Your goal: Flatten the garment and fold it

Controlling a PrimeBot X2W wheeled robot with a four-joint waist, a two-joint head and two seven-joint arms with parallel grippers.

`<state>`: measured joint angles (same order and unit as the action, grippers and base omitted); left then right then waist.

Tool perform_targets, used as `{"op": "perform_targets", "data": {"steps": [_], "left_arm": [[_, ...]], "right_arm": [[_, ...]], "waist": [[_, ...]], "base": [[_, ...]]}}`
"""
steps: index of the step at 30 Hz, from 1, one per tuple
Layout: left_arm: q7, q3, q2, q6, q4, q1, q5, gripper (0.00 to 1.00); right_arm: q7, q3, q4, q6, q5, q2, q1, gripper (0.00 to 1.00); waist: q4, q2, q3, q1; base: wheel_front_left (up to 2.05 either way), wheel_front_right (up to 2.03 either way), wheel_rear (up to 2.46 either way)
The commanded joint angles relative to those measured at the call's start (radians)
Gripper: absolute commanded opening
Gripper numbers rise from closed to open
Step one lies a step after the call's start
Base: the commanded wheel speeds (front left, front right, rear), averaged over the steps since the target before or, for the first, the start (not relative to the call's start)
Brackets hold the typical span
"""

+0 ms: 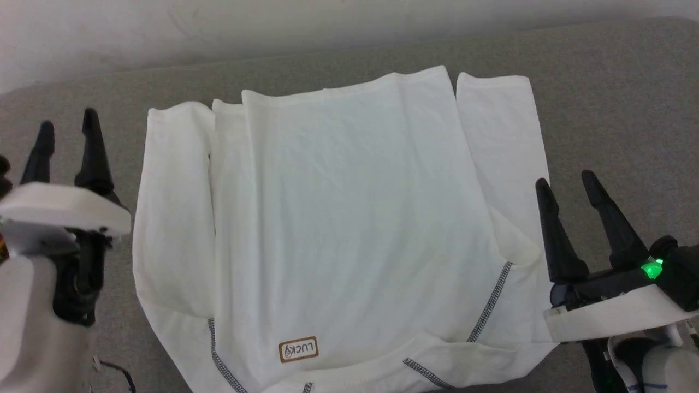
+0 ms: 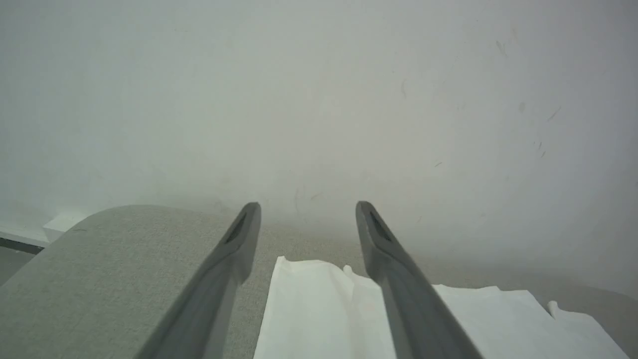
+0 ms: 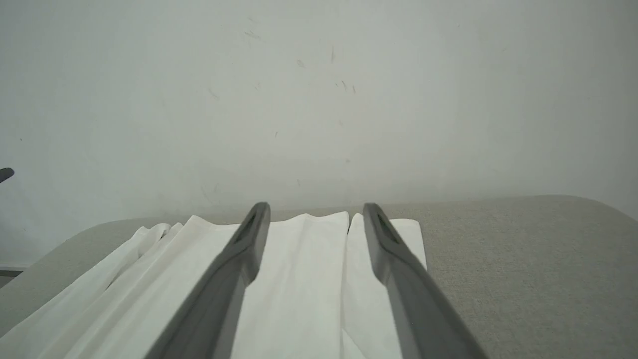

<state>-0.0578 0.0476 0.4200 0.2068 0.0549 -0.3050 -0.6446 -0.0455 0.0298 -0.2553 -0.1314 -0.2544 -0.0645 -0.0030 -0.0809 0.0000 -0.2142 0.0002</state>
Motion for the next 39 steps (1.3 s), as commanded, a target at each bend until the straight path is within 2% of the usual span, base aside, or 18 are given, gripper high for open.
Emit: {"op": "perform_targets", "data": {"steps": [1,6,9,13,17,21,28,29,30,31,35,39], "left_arm": [[0.020,-0.002,0.011,-0.025,0.039,-0.077,-0.022,1.00],[0.140,0.032,0.075,-0.095,0.203,-0.317,-0.041,1.00],[0.261,0.045,0.104,-0.124,0.308,-0.432,-0.078,1.00],[0.441,0.086,0.177,-0.153,0.425,-0.535,-0.080,1.00],[0.600,0.119,0.234,-0.160,0.507,-0.584,-0.081,1.00],[0.700,0.123,0.267,-0.150,0.552,-0.600,-0.096,1.00],[0.853,0.154,0.282,-0.149,0.567,-0.562,-0.123,1.00],[0.888,0.162,0.279,-0.151,0.566,-0.551,-0.132,0.85],[0.922,0.167,0.277,-0.151,0.565,-0.542,-0.143,0.38],[0.943,0.170,0.277,-0.148,0.560,-0.532,-0.148,0.00],[0.984,0.175,0.275,-0.134,0.524,-0.495,-0.164,0.00],[0.920,0.185,0.291,-0.144,0.488,-0.486,-0.128,0.00]], "right_arm": [[-0.007,0.002,0.000,0.001,-0.002,0.002,-0.032,1.00],[-0.020,0.019,0.008,0.001,-0.006,0.004,-0.082,1.00],[-0.031,0.039,0.014,0.001,-0.009,0.006,-0.105,1.00],[-0.049,0.065,0.029,0.001,-0.023,0.009,-0.133,1.00],[-0.071,0.086,0.046,0.001,-0.039,0.012,-0.150,1.00],[-0.088,0.105,0.062,0.001,-0.063,0.013,-0.158,1.00],[-0.116,0.137,0.092,0.001,-0.092,0.014,-0.170,1.00],[-0.119,0.138,0.097,0.001,-0.094,0.014,-0.172,1.00],[-0.121,0.139,0.101,0.001,-0.095,0.014,-0.173,1.00],[-0.123,0.141,0.106,0.001,-0.096,0.014,-0.175,1.00],[-0.125,0.138,0.118,0.001,-0.095,0.014,-0.181,1.00],[-0.124,0.130,0.132,0.001,-0.092,0.014,-0.179,1.00]], "waist": [[-0.045,0.0000,-0.091,-0.0002],[-0.079,0.0000,-0.172,-0.0002],[-0.108,0.0000,-0.214,-0.0002],[-0.152,0.0000,-0.264,-0.0002],[-0.188,0.0000,-0.303,-0.0002],[-0.216,0.0000,-0.331,-0.0002],[-0.239,0.0000,-0.362,-0.0002],[-0.240,0.0000,-0.363,-0.0002],[-0.241,0.0000,-0.363,-0.0002],[-0.243,0.0000,-0.361,-0.0002],[-0.242,0.0000,-0.345,-0.0002],[-0.230,0.0000,-0.311,-0.0002]], "base": [[0.00,0.00,0.00],[0.00,0.00,0.00],[0.00,0.00,0.00],[0.00,0.00,0.00],[0.00,0.00,0.00],[0.00,0.00,0.00],[0.00,0.00,0.00],[0.00,0.00,0.00],[0.00,0.00,0.00],[0.00,0.00,0.00],[0.00,0.00,0.00],[0.00,0.00,0.00]]}}
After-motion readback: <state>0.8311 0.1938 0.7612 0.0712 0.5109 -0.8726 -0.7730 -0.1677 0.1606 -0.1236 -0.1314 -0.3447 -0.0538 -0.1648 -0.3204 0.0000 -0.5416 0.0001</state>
